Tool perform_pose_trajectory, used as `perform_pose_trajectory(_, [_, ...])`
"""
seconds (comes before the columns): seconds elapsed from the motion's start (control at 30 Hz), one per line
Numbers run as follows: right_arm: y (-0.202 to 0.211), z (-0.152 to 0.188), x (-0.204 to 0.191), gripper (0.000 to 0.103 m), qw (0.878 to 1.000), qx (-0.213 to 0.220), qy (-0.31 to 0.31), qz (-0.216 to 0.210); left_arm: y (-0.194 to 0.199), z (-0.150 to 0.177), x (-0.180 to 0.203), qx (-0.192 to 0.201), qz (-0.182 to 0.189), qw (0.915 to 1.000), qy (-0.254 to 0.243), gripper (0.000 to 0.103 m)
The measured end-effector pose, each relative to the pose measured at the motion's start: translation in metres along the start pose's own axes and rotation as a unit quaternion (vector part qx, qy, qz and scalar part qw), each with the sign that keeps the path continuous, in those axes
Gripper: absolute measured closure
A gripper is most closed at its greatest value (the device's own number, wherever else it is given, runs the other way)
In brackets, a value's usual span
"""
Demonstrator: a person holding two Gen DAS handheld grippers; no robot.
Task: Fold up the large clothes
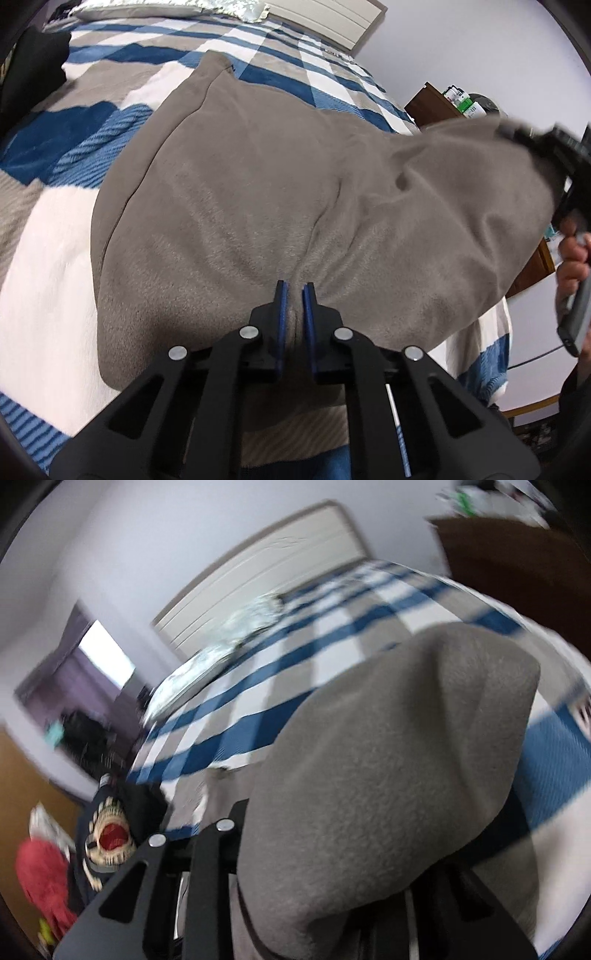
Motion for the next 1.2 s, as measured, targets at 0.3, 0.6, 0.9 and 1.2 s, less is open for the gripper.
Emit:
perform_pose_trajectory(0.3, [-0.063,0.046,-0.14,0.075,0.976,-0.104,0.192,0.013,0.053,-0.01,-0.011,0.058,0.034,0.9976,0.018,0.094])
perform_pose_trajectory(0.6, [-0.099,0.147,-0.208,0.075,0.921,-0.182,0.344,0.02,0.16,0.002,-0.092,0.115,-0.039,0.991,0.058,0.094])
perform_pose_trajectory(0.9, [-0.138,0.259,-0.173,0.069,0.861,-0.204,0.447,0.131,0.168,0.035,-0.158,0.099,-0.069,0.9824,0.142,0.094])
perform_pose_trajectory(1.2, [-0.072,0.265,-0.2,0.016,0.9,-0.148,0.409,0.018,0.165,0.035,-0.171,0.098,-0.073,0.9798,0.158,0.094])
Point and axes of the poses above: each gripper's, at about its wrist camera, not at the fingertips, and y roughly against the way its jaws point, x to its right, z to its underside, the point moved 8 cm from there along -y, roughly the way its jaws point, and after that the axes turned 7 degrees about -y, right-handed, at the moved point
